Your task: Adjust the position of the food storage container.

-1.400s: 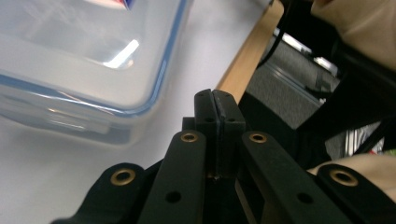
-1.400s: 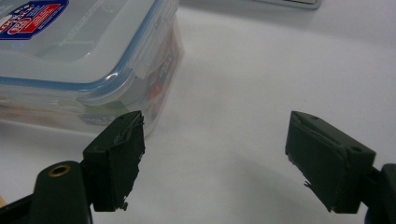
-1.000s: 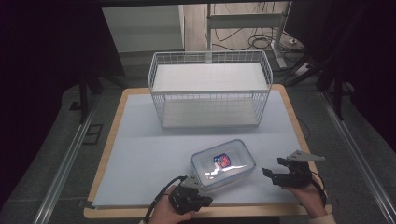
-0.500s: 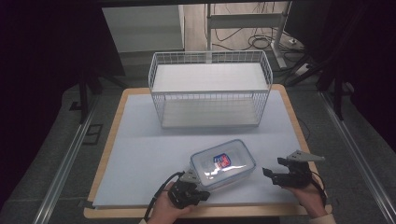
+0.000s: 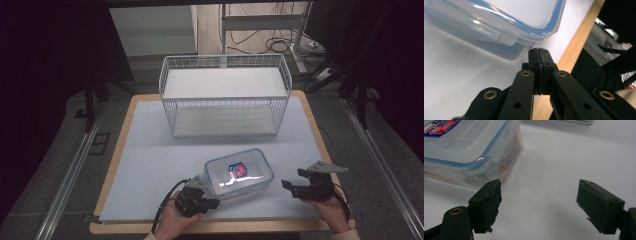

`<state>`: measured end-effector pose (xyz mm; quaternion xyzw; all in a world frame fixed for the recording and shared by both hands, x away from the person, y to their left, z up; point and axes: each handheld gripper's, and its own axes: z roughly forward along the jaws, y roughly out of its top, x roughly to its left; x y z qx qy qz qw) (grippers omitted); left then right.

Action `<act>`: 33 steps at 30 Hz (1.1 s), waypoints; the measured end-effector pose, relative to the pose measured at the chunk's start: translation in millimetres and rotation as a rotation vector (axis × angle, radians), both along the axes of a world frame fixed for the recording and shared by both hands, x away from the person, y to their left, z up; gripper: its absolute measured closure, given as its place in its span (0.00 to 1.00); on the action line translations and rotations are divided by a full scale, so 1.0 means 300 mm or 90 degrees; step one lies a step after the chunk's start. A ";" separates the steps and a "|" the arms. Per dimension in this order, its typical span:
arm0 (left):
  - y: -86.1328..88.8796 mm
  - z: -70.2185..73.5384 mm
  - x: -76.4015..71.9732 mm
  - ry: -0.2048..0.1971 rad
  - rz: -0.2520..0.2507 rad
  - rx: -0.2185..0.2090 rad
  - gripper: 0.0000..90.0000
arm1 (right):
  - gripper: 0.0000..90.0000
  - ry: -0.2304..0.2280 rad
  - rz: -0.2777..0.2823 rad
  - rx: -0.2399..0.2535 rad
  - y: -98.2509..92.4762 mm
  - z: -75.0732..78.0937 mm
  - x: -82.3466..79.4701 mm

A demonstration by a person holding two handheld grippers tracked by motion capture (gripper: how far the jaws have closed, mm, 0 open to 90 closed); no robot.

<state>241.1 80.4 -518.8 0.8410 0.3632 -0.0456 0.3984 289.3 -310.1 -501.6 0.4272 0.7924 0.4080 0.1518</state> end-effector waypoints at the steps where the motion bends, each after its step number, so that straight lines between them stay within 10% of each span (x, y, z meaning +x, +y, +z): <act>1: 0.010 0.000 0.015 0.001 0.008 -0.001 1.00 | 0.22 0.000 -0.001 -0.001 0.000 0.000 0.000; 25: 0.047 0.001 0.120 0.007 0.070 -0.018 1.00 | 0.22 0.001 -0.002 0.001 0.004 0.000 0.002; 33: 0.213 0.068 0.078 -0.048 0.150 -0.040 0.99 | 0.22 0.002 0.000 0.009 -0.002 0.005 0.010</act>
